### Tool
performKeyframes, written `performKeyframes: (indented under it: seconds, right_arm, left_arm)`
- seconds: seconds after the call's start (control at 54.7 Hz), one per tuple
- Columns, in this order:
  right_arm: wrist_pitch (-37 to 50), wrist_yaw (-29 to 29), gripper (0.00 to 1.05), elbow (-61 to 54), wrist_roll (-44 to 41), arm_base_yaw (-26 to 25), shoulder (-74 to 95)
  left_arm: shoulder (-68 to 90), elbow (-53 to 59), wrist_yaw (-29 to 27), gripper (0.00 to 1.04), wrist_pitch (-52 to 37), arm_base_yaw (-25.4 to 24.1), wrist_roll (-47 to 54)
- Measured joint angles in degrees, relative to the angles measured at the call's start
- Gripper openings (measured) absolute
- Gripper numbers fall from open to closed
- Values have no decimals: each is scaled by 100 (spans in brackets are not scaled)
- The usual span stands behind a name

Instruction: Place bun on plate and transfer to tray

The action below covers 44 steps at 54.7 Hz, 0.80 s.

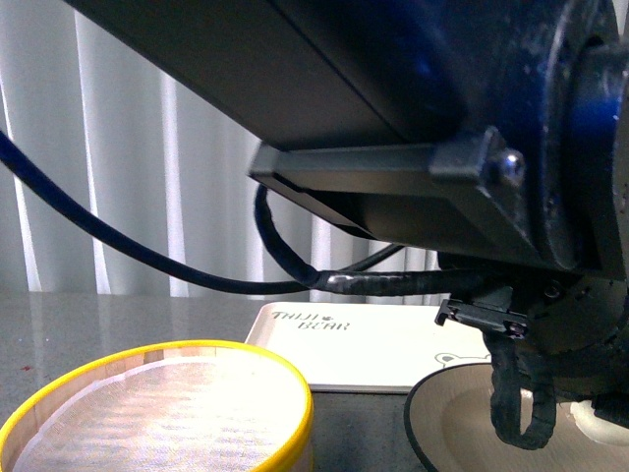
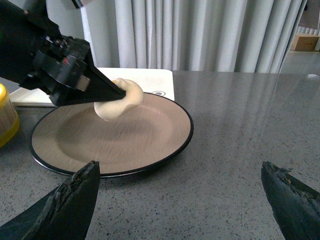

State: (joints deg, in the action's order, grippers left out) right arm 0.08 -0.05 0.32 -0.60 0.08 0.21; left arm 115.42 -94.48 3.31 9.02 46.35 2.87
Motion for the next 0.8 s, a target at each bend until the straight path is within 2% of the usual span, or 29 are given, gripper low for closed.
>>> performKeyframes:
  seconds: [0.165,0.384,0.804]
  right_arm:
    - [0,0,96,0,0,0,0]
    - [0,0,96,0,0,0,0]
    - [0,0,96,0,0,0,0]
  left_arm:
    - [529,-682,-181,5,531,61,22]
    - [728,-999,-407,5,1019,66,52]
    - [892,-1176,-920,5,1250,70,55]
